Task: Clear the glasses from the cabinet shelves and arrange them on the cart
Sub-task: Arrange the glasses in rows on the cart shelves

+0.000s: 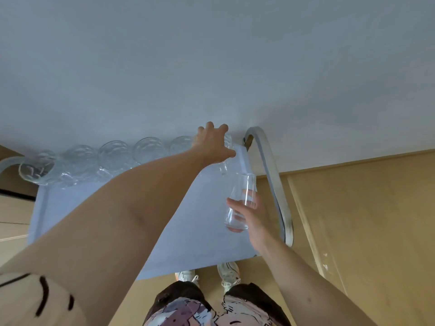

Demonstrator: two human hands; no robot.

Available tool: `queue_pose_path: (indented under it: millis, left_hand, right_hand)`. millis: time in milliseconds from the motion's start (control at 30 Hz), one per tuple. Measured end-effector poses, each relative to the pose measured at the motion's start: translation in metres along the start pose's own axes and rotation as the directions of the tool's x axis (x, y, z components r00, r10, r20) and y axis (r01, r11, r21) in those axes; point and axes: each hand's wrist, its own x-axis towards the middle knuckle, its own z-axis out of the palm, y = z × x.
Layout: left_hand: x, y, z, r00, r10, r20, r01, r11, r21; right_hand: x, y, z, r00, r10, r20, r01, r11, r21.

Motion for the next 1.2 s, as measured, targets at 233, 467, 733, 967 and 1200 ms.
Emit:
queue_pose_path:
  millis: [233,467,733,967,1200]
  left_hand:
    - [0.023,0.003,0.008,0.999,-0.044,0.006,0.042,0.987,0.152]
    - [0.037,0.005,0.015,0.992,-0.123,0.029,0.115,0.97,0.212]
    - [0.041,0.003,0.011,0.98,-0.178,0.092,0.158,0.97,0.187]
    - [0.014,-0.011,-0.013,0.993,-0.112,0.027,0.11,0.992,0.059]
    - [-0.043,-0.041,-0.033,0.962,-0.177,-0.207,0.188,0.982,0.032]
  right_hand:
    - [0.012,-0.006,-0.005,0.999,0.005,-0.034,-0.004,1.0,0.024]
    - [0.025,-0.012,-0.001,0.999,0.008,-0.042,-0.006,0.999,0.047]
    - [0.031,-0.017,-0.002,0.999,0.002,-0.033,-0.001,1.0,0.016]
    - [0.027,-0.03,0.006,0.997,-0.062,0.047,0.064,0.997,-0.037]
    - [0.029,-0.044,0.017,0.976,-0.143,0.167,0.17,0.972,-0.162]
